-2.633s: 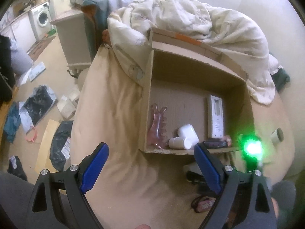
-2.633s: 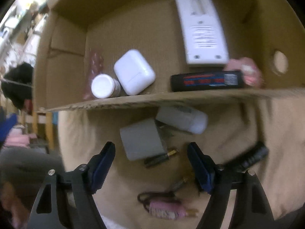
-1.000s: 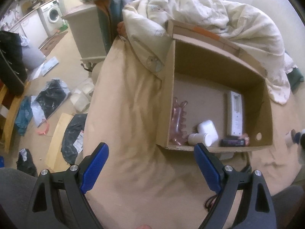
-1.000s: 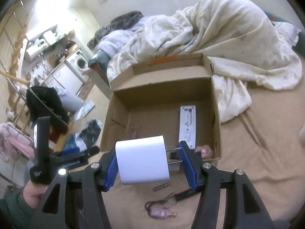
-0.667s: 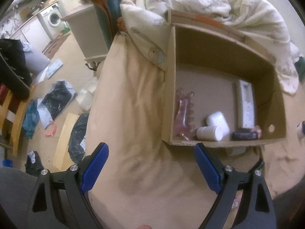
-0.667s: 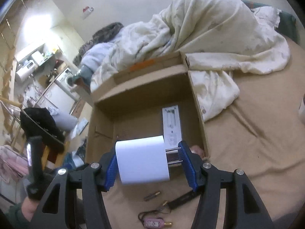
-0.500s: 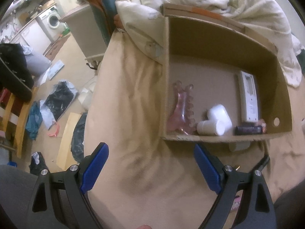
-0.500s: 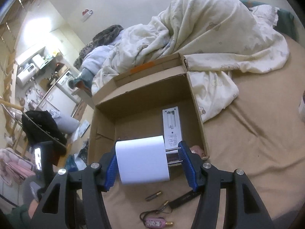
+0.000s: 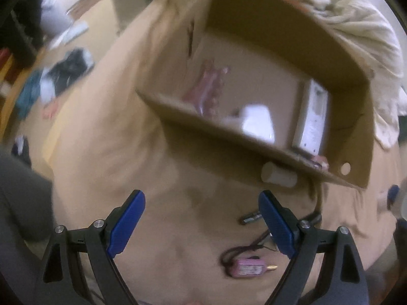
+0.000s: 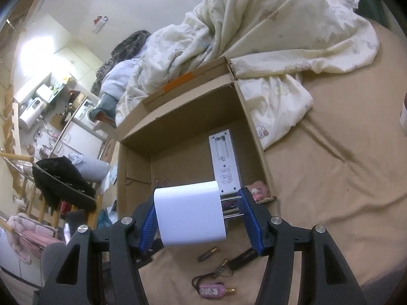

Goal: Organize rigid objects
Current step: 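Grasp the black AA battery with the left gripper while the right gripper holds the adapter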

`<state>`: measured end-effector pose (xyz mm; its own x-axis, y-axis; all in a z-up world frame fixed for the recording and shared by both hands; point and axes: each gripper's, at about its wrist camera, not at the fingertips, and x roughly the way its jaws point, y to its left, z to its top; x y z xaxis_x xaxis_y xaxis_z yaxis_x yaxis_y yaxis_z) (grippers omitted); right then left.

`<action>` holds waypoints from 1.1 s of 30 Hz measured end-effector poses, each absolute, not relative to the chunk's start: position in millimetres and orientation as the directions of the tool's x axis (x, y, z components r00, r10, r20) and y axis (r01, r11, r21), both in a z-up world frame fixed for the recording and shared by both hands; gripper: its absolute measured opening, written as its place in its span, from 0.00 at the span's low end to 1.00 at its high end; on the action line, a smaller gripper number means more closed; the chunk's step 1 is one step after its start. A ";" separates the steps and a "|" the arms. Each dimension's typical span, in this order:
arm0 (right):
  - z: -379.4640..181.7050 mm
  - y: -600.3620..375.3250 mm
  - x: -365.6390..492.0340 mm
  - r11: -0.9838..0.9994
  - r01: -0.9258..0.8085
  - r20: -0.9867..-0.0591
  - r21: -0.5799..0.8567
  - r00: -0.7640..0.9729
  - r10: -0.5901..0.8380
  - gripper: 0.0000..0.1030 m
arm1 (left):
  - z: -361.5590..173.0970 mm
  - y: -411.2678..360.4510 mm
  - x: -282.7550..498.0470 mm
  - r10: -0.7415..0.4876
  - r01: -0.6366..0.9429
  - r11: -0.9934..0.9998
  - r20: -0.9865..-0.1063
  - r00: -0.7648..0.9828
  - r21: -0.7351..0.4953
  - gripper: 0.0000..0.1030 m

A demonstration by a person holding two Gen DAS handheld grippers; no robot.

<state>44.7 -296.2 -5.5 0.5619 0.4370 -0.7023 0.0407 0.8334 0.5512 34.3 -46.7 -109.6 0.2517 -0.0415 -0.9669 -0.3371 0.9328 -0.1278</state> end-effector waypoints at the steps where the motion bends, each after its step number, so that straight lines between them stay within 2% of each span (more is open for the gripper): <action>1: -5.6 -297.5 44.8 0.829 0.043 -0.700 0.557 0.562 0.441 0.60 | -114.7 -55.3 32.1 -0.039 -0.351 0.928 -0.971 0.237 -0.123 0.87; 4: -5.9 -301.1 45.8 0.818 0.050 -0.692 0.573 0.563 0.451 0.60 | -133.5 -73.8 28.6 -0.091 -0.413 0.897 -0.980 0.176 -0.157 0.87; 6: -7.0 -302.9 46.6 0.811 0.055 -0.691 0.582 0.560 0.458 0.60 | -145.5 -80.2 28.1 -0.139 -0.455 0.869 -0.978 0.153 -0.195 0.77; 10: -7.7 -304.2 46.0 0.806 0.057 -0.690 0.589 0.554 0.466 0.60 | -157.5 -89.3 32.1 -0.133 -0.502 0.845 -0.982 0.132 -0.182 0.77; 16: -9.5 -306.3 48.8 0.793 0.056 -0.682 0.606 0.550 0.482 0.60 | -164.7 -113.2 37.2 -0.080 -0.493 0.861 -0.990 0.114 -0.126 0.76; 17: -9.6 -306.3 49.3 0.794 0.056 -0.683 0.605 0.549 0.482 0.60 | -167.1 -114.9 38.3 -0.083 -0.502 0.856 -0.991 0.107 -0.126 0.69; 18: -9.4 -306.4 49.2 0.796 0.056 -0.684 0.603 0.549 0.480 0.60 | -168.2 -114.9 39.0 -0.073 -0.520 0.846 -0.992 0.101 -0.116 0.65; 23: -12.6 -306.1 49.5 0.799 0.064 -0.694 0.597 0.540 0.476 0.60 | -173.0 -122.7 46.9 -0.034 -0.534 0.842 -0.996 0.088 -0.076 0.65; 25: -13.1 -306.2 49.8 0.799 0.070 -0.696 0.597 0.540 0.473 0.60 | -173.2 -128.7 49.8 -0.014 -0.528 0.847 -0.995 0.094 -0.062 0.61; 27: -14.0 -306.6 50.1 0.799 0.076 -0.699 0.596 0.539 0.470 0.60 | -169.4 -132.9 49.0 0.017 -0.499 0.866 -0.995 0.102 -0.036 0.38; 33: -14.2 -306.9 49.1 0.802 0.081 -0.702 0.592 0.541 0.464 0.60 | -158.8 -126.4 50.8 -0.040 -0.421 0.902 -0.990 0.135 -0.094 0.37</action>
<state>49.1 -306.9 -14.2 0.5407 0.4639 -0.7017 0.0810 0.8016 0.5924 50.8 -126.4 -158.8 0.1347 -0.0399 -0.9901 -0.4212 0.9021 -0.0937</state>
